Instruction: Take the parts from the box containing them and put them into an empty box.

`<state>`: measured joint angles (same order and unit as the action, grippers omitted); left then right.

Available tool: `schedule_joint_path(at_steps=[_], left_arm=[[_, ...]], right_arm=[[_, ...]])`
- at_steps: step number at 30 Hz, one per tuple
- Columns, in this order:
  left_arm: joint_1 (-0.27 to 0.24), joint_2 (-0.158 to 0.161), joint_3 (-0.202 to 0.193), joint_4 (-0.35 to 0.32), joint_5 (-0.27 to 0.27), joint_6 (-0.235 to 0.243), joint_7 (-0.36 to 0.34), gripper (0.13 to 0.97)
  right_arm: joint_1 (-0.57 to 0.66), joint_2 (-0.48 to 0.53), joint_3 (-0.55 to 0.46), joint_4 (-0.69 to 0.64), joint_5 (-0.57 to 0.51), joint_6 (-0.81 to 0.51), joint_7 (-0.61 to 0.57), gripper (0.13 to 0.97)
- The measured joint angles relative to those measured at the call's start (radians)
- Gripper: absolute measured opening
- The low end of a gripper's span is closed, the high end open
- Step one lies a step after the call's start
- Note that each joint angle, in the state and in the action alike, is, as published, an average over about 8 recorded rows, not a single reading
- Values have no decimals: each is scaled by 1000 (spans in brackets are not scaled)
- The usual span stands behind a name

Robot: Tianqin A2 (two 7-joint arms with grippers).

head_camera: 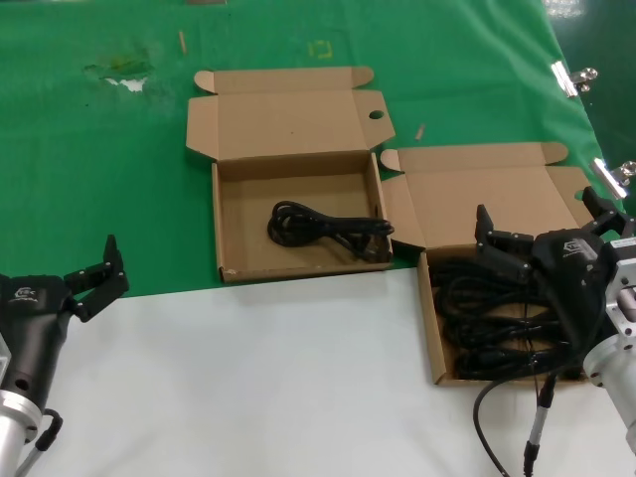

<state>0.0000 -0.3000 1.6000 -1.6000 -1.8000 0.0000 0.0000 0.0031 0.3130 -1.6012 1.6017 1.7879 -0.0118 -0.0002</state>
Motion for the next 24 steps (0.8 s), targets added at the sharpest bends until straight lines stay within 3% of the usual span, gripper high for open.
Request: schedule_joint_path(at_steps=[24], left_arm=[[0, 0, 0, 0, 0, 0, 0, 966]], right_arm=[[0, 0, 0, 0, 0, 0, 0, 966]])
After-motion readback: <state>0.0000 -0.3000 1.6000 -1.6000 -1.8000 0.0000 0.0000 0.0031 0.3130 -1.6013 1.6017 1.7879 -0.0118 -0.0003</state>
